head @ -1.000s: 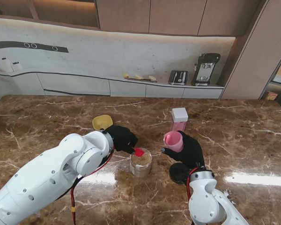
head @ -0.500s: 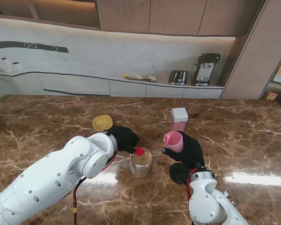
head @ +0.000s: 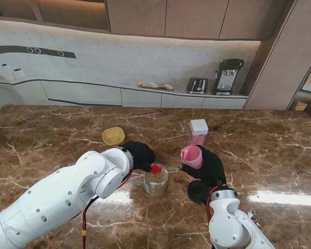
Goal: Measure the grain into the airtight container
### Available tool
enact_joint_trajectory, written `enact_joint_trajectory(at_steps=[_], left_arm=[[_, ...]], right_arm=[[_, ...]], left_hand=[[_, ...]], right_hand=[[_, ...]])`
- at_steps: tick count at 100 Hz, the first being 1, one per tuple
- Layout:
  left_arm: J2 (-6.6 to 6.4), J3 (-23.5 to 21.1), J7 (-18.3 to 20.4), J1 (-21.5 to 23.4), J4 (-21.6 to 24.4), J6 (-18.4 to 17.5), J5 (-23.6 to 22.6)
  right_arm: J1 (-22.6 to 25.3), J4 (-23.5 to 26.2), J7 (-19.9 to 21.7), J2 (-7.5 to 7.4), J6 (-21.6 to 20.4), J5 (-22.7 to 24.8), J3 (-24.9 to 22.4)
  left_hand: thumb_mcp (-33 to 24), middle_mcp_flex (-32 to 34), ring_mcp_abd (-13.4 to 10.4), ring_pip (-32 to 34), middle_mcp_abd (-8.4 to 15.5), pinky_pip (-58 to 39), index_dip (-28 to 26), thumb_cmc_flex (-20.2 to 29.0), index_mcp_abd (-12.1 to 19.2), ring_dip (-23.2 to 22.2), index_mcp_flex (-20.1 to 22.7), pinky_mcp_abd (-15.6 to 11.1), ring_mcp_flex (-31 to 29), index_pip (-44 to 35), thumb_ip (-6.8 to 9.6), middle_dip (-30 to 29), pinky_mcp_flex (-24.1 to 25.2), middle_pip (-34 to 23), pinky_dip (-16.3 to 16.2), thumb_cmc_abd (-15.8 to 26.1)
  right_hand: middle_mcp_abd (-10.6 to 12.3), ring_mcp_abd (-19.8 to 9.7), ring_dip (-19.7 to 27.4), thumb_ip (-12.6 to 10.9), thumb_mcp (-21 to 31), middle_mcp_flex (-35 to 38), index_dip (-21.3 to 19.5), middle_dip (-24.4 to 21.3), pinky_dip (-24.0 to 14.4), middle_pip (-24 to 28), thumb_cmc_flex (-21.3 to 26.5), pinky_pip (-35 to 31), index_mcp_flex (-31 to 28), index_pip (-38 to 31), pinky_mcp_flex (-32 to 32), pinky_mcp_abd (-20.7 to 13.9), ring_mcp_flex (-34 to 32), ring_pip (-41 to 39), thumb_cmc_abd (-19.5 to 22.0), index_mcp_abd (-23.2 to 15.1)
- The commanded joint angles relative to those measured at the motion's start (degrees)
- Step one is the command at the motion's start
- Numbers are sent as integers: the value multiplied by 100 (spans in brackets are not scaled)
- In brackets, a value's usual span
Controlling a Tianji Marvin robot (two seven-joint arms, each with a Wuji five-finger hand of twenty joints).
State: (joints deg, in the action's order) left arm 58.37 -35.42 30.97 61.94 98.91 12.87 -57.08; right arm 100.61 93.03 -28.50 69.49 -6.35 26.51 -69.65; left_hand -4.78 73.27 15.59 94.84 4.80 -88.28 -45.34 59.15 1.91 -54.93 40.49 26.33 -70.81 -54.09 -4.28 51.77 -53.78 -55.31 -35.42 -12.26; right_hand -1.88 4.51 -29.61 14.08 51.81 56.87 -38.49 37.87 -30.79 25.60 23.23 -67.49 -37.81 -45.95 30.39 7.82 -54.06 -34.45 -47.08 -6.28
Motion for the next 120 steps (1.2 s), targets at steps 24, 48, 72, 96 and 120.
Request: enact_joint_trajectory(at_steps=[24,48,72,96,120], left_arm=[[-11,217,128,-161,-85,55,186],[-16,381,161,-296,-134,165,401],[-18,499,155,-390,-195,380,794],[-5,583,107,-482,-292,637,1326],[18,509,30,-442,-350,850,1762]], right_arm=[[34,-32,75,23,-19,-37,6],[34,-45,62,25,-46,-38,0],[26,-65,44,28,-77,-34,5],[28,-71,33,28,-88,-26,0],[32,-65,42,26,-76,-24,-6]], left_hand=[[-398,489,-6,605,157,-464,46,-108,-38,57,194,-6,-170,-94,113,-56,-172,-286,99,-73],[-475,485,-6,607,158,-485,24,-151,-29,61,171,-20,-170,-81,90,-57,-120,-294,99,-69],[-512,480,-6,607,168,-506,0,-180,-16,64,162,-18,-170,-75,75,-57,-83,-287,93,-65],[-533,474,-6,608,170,-515,-33,-199,-1,65,145,-8,-170,-74,61,-43,-68,-278,91,-49],[-526,466,-6,609,191,-529,-117,-216,68,66,104,-19,-170,-85,44,-13,-31,-264,85,-3]], right_hand=[[360,-211,-14,40,1048,212,-25,10,108,160,558,-76,-304,-466,-39,-106,-67,-49,933,-604],[370,-219,-13,45,1051,210,-27,4,106,163,546,-74,-298,-463,-39,-106,-66,-45,926,-608],[369,-217,-13,45,1053,206,-28,2,109,164,549,-59,-298,-465,-53,-110,-61,-43,932,-604],[372,-220,-11,45,1054,192,-29,-4,116,160,552,-29,-293,-464,-74,-117,-40,-31,931,-613],[371,-223,-5,45,1052,177,-30,-11,127,155,553,15,-286,-462,-95,-124,-24,-14,931,-611]])
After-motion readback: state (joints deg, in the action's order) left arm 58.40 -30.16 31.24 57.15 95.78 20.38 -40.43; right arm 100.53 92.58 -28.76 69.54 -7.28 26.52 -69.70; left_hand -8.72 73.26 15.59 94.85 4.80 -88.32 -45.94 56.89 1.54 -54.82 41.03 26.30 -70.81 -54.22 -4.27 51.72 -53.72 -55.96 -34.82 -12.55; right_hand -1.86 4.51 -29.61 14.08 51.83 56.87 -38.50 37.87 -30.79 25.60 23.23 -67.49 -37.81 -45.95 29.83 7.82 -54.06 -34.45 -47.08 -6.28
